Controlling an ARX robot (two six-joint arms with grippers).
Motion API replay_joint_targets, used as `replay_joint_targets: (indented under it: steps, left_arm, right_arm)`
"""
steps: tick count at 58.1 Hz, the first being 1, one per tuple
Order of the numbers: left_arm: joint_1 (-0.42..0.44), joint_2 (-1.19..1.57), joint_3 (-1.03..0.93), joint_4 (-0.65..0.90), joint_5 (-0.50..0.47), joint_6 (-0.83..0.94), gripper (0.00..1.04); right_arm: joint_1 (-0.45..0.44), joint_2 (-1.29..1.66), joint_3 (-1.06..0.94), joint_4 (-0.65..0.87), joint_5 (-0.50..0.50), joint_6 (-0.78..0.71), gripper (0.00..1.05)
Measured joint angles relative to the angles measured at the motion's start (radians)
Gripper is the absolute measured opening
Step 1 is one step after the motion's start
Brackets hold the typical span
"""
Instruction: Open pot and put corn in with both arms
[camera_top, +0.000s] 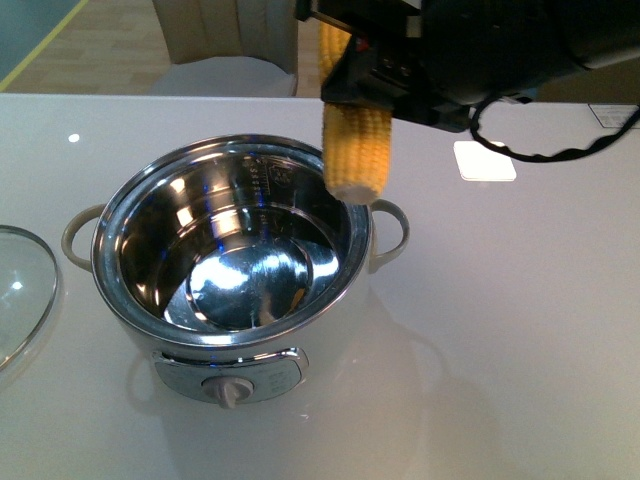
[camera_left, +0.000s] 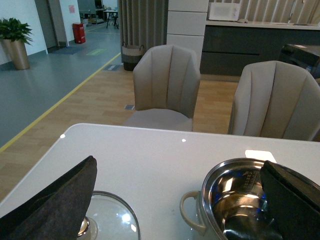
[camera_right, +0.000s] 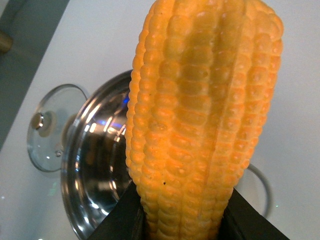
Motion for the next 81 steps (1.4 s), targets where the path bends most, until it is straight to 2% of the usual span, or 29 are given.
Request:
replay_joint_targets:
  steps: [22,35,61,63,67,81]
  left_arm:
    - [0.0,0.0,0.0,0.0,0.0,0.0,0.98]
    - [0.0,0.0,0.0,0.0,0.0,0.0,0.98]
    - [0.0,0.0,0.0,0.0,0.0,0.0,0.98]
    - [0.0,0.0,0.0,0.0,0.0,0.0,0.98]
    - [0.0,0.0,0.0,0.0,0.0,0.0,0.98]
    - [0.0,0.0,0.0,0.0,0.0,0.0,0.98]
  right_arm:
    - [0.073,0.138,0.15,-0.026,0.009,0.167,0.22]
    - [0.132,0.206,0.218,-0.072,0.03,0.179,0.22]
    - [0.185,0.284,0.251,-0.138,0.057,0.185,0.22]
    - [0.187,0.291,0.251,-0.143,0.06,0.185,0.24]
    - [0.189,0.303,0.251,-0.146,0.06,0.19,0.36]
    - [0.175,0.31,0.249,-0.148,0.084,0.196,0.9]
